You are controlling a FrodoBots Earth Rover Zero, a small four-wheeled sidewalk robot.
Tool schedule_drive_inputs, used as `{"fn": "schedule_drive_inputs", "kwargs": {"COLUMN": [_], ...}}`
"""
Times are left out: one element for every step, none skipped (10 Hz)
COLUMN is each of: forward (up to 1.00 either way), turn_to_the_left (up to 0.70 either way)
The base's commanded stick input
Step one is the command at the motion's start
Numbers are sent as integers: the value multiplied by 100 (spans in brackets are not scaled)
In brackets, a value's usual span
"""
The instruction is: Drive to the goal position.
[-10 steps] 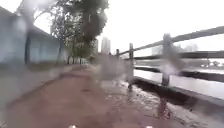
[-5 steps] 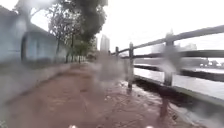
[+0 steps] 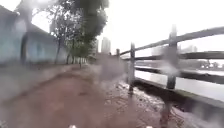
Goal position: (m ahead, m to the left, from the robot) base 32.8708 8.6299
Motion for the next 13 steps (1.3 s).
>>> {"fn": "schedule_drive_inputs", "kwargs": {"forward": [100,100,100,100,100,100,100,100,100,100,100,100,100], "turn_to_the_left": [0,0,0,0,0,0,0,40,40,40,36,9,0]}}
